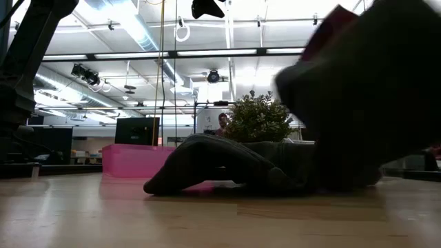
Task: Pick & Place hat
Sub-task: Put the right red cap into the red bin
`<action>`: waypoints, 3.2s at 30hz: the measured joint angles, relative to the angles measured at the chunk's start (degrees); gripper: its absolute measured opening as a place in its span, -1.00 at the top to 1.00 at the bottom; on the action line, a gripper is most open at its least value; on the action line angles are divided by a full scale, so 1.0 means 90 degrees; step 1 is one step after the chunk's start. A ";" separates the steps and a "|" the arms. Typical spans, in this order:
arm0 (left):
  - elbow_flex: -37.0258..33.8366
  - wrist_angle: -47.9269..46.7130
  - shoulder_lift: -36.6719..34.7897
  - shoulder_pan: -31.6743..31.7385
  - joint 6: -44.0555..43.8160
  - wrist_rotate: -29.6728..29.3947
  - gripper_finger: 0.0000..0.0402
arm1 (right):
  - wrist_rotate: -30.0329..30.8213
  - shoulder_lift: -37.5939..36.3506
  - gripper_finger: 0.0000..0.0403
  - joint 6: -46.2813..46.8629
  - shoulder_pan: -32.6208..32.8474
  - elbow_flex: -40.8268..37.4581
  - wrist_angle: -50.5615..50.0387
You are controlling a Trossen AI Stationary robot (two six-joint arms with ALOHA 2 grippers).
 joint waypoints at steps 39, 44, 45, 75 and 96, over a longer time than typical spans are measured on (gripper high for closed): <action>0.0012 0.1021 -0.1363 0.0005 -0.0768 -0.0218 0.05 | 0.2844 -0.0196 0.97 0.0043 -0.0067 -0.2069 0.9096; 0.0000 0.1043 -0.1429 -0.0006 -0.0979 -0.0199 -0.08 | 0.2905 -0.0200 0.97 0.0331 -0.0188 -0.2111 0.9262; 0.0000 0.1098 -0.1438 0.0007 -0.1005 -0.0194 -0.11 | 0.2867 -0.0201 0.97 0.0241 -0.0192 -0.2111 0.9287; 0.0000 0.1848 -0.0437 0.0639 -0.1321 0.0571 -0.76 | 0.1975 -0.0079 0.97 -0.0240 -0.0187 -0.2111 0.8596; 0.0000 0.1837 -0.0362 0.0478 -0.0310 0.0797 0.85 | 0.1722 -0.0079 0.89 -0.0235 -0.0187 -0.2111 0.8596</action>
